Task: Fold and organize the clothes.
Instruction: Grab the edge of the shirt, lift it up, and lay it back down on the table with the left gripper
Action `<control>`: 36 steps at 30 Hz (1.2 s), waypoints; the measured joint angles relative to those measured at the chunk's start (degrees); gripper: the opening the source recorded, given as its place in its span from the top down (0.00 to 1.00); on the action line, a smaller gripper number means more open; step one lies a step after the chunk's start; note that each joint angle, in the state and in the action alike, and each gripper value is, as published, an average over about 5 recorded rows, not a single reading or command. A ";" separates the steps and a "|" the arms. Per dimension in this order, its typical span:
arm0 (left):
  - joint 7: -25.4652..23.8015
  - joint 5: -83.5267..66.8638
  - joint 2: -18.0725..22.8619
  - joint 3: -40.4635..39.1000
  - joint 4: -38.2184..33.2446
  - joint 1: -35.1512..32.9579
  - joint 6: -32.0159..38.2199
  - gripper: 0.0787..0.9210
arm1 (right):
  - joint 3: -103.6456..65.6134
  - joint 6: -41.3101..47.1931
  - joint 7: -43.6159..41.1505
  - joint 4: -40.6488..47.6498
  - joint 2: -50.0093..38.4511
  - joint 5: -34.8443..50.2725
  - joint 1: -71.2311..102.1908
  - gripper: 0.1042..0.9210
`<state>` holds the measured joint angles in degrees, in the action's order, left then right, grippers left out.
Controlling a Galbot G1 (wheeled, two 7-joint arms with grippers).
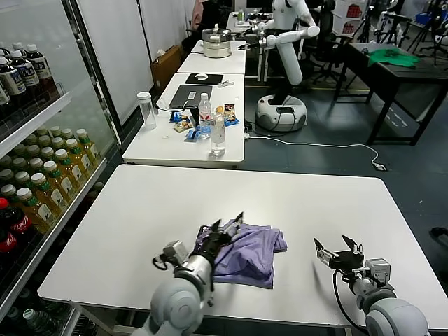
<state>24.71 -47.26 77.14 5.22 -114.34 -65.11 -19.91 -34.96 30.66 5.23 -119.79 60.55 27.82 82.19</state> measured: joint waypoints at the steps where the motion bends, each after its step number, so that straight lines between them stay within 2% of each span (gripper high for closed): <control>1: 0.07 2.07 -0.68 0.48 0.36 -0.58 0.02 0.12 | 0.05 -0.05 -0.05 0.04 0.06 -0.08 0.00 0.12; 8: 1.27 15.31 -3.35 1.99 2.89 -4.30 -1.14 0.12 | 0.18 -0.18 -0.13 -0.01 0.55 -0.43 -0.06 0.12; 14: 2.53 22.76 -3.61 1.96 4.02 -5.97 -2.88 0.12 | -0.03 -0.23 -0.17 -0.31 0.66 -0.50 0.24 0.12; 17: 2.87 24.92 -3.45 1.65 4.07 -6.61 -3.33 0.16 | -0.18 -0.29 -0.18 -0.40 0.69 -0.51 0.40 0.12; 34: 2.70 27.02 -2.46 0.13 2.78 -7.44 -3.82 0.73 | -0.45 -0.32 -0.09 -0.95 1.22 -1.02 0.81 0.12; 36: 2.82 26.40 -2.29 0.20 2.84 -7.41 -4.24 0.76 | -0.51 -0.32 -0.08 -1.12 1.28 -1.07 0.92 0.12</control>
<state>27.52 -20.87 74.84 5.42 -111.50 -72.52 -24.15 -35.47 30.34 5.15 -120.91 61.83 26.75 83.10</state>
